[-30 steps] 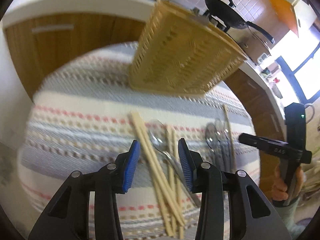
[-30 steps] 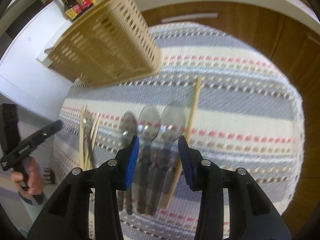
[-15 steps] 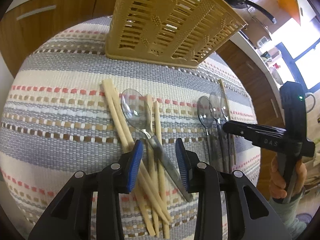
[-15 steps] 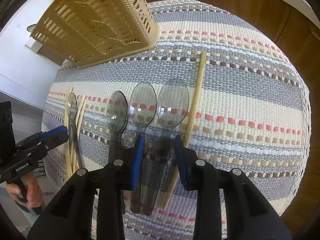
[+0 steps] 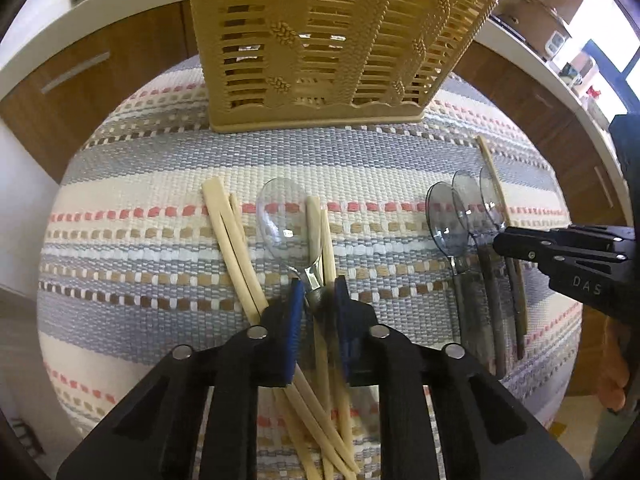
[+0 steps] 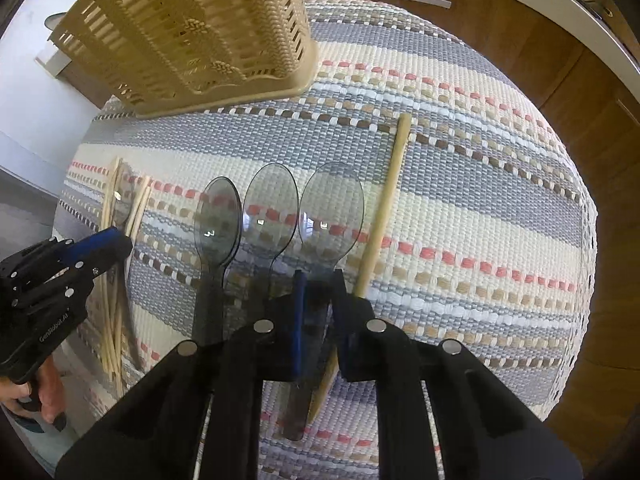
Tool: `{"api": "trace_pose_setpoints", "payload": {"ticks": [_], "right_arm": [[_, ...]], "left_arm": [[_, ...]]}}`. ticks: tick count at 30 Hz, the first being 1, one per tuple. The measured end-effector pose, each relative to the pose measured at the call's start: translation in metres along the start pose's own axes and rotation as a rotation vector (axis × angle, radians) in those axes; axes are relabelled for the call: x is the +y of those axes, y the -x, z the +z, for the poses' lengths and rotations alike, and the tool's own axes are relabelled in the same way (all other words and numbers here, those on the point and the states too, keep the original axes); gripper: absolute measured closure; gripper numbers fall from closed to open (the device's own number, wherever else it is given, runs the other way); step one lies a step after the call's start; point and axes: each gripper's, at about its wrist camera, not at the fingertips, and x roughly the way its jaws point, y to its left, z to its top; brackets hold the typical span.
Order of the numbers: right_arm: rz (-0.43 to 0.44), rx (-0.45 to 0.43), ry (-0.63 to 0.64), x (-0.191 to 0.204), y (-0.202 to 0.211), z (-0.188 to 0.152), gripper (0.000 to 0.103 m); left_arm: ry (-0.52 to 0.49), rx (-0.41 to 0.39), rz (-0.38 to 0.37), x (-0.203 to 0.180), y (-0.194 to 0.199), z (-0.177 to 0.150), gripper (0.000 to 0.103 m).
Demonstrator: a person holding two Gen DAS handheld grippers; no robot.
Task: Organize utensils
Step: 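Grasp a clear spoon with the left tool while the right tool grasps another clear spoon, then carry both clear spoons over the caddy and open both tools to release them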
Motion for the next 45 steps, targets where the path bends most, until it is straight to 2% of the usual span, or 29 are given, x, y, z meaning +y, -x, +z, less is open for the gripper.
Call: {"api": "trace_pose_setpoints", "payload": {"ticks": [4, 9, 14, 18, 21, 24, 30, 33, 36, 41, 45], "right_arm": [[0.032, -0.018, -0.017, -0.007, 0.005, -0.006, 0.092], [0.068, -0.065, -0.028, -0.017, 0.023, -0.007, 0.092], [0.13, -0.174, -0.008, -0.016, 0.06, -0.008, 0.093], [0.163, -0.312, 0.035, -0.01, 0.101, -0.007, 0.093], [0.178, -0.422, 0.068, -0.007, 0.129, 0.006, 0.093], [0.185, -0.525, 0.09, -0.002, 0.154, 0.017, 0.093], [0.238, -0.655, 0.087, 0.001, 0.19, 0.049, 0.093], [0.251, -0.714, 0.085, 0.001, 0.2, 0.067, 0.093], [0.236, -0.756, 0.092, 0.003, 0.205, 0.083, 0.093], [0.203, -0.803, 0.117, 0.014, 0.202, 0.104, 0.093], [0.177, -0.807, 0.132, 0.018, 0.186, 0.12, 0.093]], "left_arm": [[0.026, -0.038, -0.038, 0.004, 0.01, 0.0, 0.102], [0.028, -0.087, -0.068, 0.011, 0.029, -0.001, 0.102], [0.05, -0.18, -0.167, 0.016, 0.057, 0.002, 0.102], [0.036, -0.314, -0.227, 0.019, 0.097, 0.006, 0.102], [0.03, -0.444, -0.274, 0.021, 0.132, 0.011, 0.102], [0.027, -0.575, -0.29, 0.024, 0.164, 0.022, 0.102], [0.008, -0.739, -0.292, 0.024, 0.206, 0.051, 0.102], [0.002, -0.796, -0.276, 0.025, 0.212, 0.065, 0.102], [0.016, -0.811, -0.261, 0.03, 0.207, 0.084, 0.102], [0.032, -0.853, -0.257, 0.044, 0.19, 0.106, 0.102], [0.043, -0.879, -0.226, 0.056, 0.166, 0.119, 0.102]]}}
